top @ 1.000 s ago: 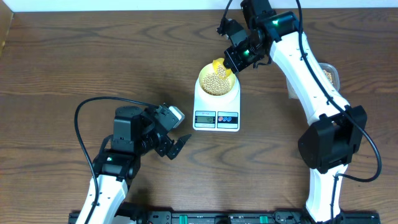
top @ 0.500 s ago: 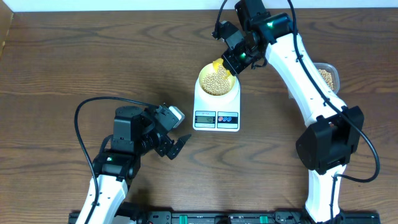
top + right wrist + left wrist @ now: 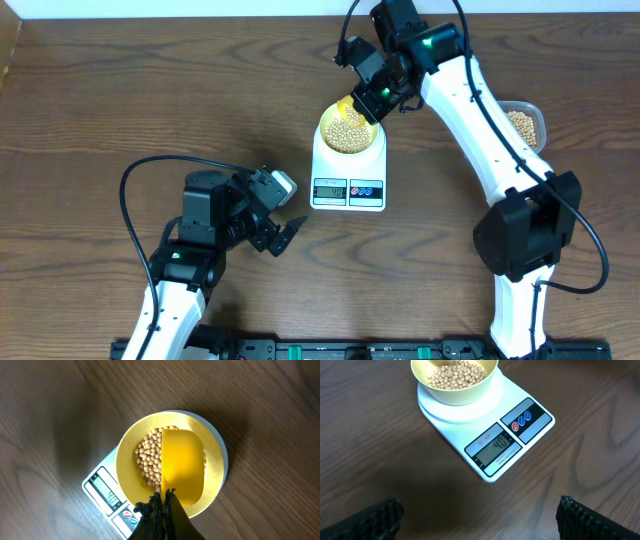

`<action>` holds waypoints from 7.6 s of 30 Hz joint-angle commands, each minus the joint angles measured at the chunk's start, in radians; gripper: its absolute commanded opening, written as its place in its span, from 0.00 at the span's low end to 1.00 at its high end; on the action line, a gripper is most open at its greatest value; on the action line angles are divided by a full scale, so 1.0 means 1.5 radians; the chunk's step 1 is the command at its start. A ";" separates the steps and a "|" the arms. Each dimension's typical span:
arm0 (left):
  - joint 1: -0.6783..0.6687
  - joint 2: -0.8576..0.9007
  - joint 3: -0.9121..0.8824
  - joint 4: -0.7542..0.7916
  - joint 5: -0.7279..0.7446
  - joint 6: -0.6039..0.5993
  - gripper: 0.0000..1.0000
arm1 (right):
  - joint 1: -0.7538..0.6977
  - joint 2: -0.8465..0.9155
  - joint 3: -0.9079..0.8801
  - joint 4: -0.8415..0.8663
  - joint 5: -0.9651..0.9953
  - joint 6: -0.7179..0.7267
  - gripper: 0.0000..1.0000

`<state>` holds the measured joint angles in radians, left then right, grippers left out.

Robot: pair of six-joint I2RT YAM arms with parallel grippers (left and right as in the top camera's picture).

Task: Scoop item into bowl and weigh 50g on scale
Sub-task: 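Hold the tipped yellow scoop over the bowl, shaking beans out, then tip the scoop further over the bowl to empty remaining beans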

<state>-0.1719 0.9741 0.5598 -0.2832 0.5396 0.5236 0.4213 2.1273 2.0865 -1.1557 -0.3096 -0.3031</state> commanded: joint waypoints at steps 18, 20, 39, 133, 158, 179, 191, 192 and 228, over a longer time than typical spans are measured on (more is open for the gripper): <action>0.003 -0.005 0.006 0.001 -0.006 -0.001 0.99 | -0.026 -0.003 0.018 0.030 -0.052 0.033 0.01; 0.003 -0.005 0.006 0.001 -0.006 -0.001 0.99 | -0.025 -0.003 0.018 0.030 -0.053 0.035 0.01; 0.003 -0.005 0.006 0.000 -0.006 -0.001 0.99 | -0.085 -0.003 0.018 0.022 -0.200 0.072 0.01; 0.003 -0.005 0.006 0.001 -0.006 -0.001 1.00 | -0.010 -0.003 0.018 -0.010 -0.039 -0.006 0.01; 0.003 -0.005 0.006 0.001 -0.006 -0.001 0.99 | -0.002 -0.016 0.018 -0.008 0.003 -0.011 0.01; 0.003 -0.005 0.006 0.001 -0.006 -0.001 0.99 | 0.013 -0.016 0.018 0.012 0.003 -0.017 0.01; 0.003 -0.005 0.006 0.001 -0.006 -0.001 0.99 | 0.013 -0.016 0.018 0.000 0.035 -0.023 0.01; 0.003 -0.005 0.006 0.001 -0.006 -0.001 0.99 | 0.013 -0.016 0.018 0.000 0.036 -0.026 0.01; 0.003 -0.005 0.006 0.001 -0.006 -0.001 0.99 | 0.051 -0.020 0.027 -0.005 0.117 -0.023 0.01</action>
<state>-0.1719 0.9741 0.5598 -0.2832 0.5396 0.5236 0.4934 2.1273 2.0884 -1.1576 -0.1837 -0.3264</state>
